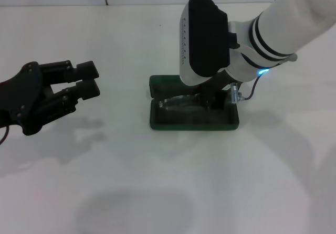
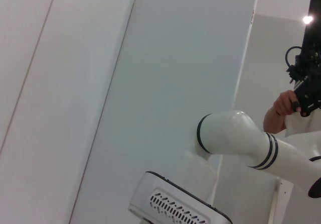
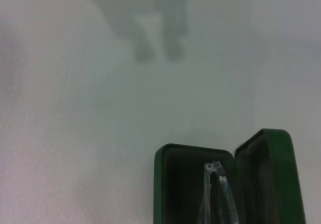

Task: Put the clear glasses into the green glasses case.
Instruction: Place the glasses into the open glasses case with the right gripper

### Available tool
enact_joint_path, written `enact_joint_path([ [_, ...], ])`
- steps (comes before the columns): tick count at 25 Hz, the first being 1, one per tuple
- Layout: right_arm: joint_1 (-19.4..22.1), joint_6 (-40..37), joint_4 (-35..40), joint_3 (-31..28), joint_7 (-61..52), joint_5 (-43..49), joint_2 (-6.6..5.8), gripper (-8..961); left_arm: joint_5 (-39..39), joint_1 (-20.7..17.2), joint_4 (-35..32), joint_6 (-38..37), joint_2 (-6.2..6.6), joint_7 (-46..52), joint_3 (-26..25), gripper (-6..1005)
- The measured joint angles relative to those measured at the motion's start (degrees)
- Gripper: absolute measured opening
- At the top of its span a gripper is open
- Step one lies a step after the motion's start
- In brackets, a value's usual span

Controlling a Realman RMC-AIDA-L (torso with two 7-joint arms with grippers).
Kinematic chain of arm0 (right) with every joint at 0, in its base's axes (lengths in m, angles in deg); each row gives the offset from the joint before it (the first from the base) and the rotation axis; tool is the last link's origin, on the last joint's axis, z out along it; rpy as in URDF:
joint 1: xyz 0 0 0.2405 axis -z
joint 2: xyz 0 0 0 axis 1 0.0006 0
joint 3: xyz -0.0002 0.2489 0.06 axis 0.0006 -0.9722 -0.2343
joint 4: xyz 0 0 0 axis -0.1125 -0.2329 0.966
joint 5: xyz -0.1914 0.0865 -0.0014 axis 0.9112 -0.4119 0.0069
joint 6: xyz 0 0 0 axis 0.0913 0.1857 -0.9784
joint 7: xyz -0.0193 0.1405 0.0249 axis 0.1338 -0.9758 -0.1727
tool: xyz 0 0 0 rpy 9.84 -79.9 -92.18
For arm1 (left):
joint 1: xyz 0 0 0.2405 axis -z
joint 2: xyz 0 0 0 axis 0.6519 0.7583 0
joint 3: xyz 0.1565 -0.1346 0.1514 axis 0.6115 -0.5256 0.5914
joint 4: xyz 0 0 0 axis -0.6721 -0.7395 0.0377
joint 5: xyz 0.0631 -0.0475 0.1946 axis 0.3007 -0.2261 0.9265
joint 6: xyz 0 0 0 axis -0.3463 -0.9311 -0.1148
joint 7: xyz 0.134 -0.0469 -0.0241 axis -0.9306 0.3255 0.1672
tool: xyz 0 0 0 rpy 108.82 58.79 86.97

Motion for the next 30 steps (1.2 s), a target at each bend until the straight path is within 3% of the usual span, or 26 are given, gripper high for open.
enact_joint_path([
  [16,0.9,-0.6,2.6,0.2,-0.2,0.4,0.00,91,0.2,0.0,0.2,0.0,0.01,-0.2,0.0,352],
  [30,6.5,-7.6,14.7,1.5,-6.2,4.1,0.00,87,0.0,-0.8,-0.1,-0.7,-0.06,0.2,0.0,352],
])
